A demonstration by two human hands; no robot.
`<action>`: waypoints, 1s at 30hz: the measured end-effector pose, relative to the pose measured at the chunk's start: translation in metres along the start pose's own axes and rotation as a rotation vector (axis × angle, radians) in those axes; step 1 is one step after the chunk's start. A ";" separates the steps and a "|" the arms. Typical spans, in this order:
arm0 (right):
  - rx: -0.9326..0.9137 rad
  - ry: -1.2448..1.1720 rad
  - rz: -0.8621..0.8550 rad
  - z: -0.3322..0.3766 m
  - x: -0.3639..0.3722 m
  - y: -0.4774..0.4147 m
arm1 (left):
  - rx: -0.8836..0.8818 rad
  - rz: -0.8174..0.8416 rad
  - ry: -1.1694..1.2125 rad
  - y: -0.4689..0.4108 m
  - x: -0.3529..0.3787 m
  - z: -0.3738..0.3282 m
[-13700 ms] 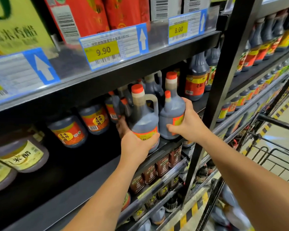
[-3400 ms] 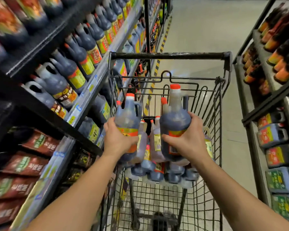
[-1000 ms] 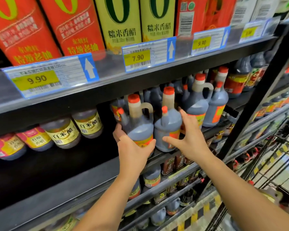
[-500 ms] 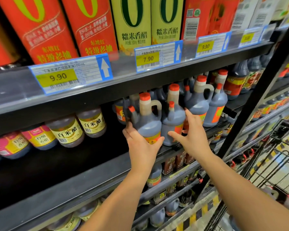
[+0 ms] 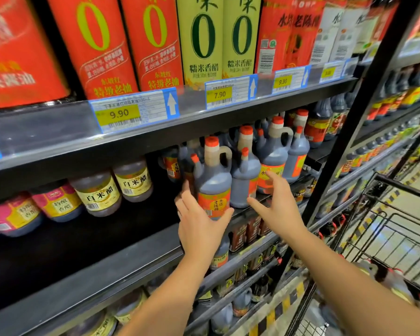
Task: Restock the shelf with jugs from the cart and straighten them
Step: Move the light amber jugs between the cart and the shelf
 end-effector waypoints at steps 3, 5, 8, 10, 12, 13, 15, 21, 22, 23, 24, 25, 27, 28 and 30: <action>-0.007 0.026 -0.032 0.002 -0.009 0.015 | 0.038 -0.022 0.036 0.019 -0.010 0.005; 0.001 0.040 -0.041 0.002 -0.014 0.025 | 0.064 0.009 0.052 0.032 -0.013 0.005; 0.032 0.052 -0.056 -0.003 -0.022 0.040 | 0.117 0.100 0.089 0.046 -0.010 0.000; 0.062 0.054 -0.068 -0.008 -0.029 0.051 | 0.144 0.170 0.120 0.053 -0.002 -0.004; 0.095 0.070 -0.086 -0.015 -0.038 0.061 | 0.168 0.246 0.159 0.059 0.010 -0.009; 0.116 0.083 -0.093 -0.019 -0.043 0.067 | 0.181 0.287 0.178 0.062 0.018 -0.012; 0.160 0.113 -0.117 -0.031 -0.056 0.078 | 0.200 0.389 0.202 0.069 0.037 -0.020; 0.348 0.197 -0.135 -0.087 -0.110 0.116 | 0.239 0.667 0.238 0.094 0.102 -0.056; 0.388 0.202 -0.129 -0.099 -0.119 0.122 | 0.252 0.701 0.244 0.099 0.114 -0.064; 0.430 0.211 -0.128 -0.112 -0.128 0.129 | 0.263 0.735 0.245 0.104 0.125 -0.073; 0.469 0.222 -0.132 -0.126 -0.138 0.135 | 0.270 0.768 0.245 0.110 0.138 -0.081; 0.510 0.228 -0.137 -0.139 -0.147 0.141 | 0.275 0.799 0.251 0.116 0.150 -0.089; 0.592 0.225 -0.149 -0.168 -0.165 0.153 | 0.276 0.868 0.260 0.128 0.176 -0.105; 0.628 0.229 -0.155 -0.183 -0.174 0.158 | 0.281 0.905 0.251 0.135 0.189 -0.112; 0.685 0.243 -0.171 -0.212 -0.191 0.169 | 0.288 0.969 0.230 0.146 0.215 -0.126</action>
Point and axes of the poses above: each hand's wrist, its own y-axis away from the middle knuckle, its own x-axis out of the palm, z = x × y, the point moved 4 cm from there along -y, towards the middle knuckle, and after that the axes turned 10 degrees about x, right-handed, at the moved point
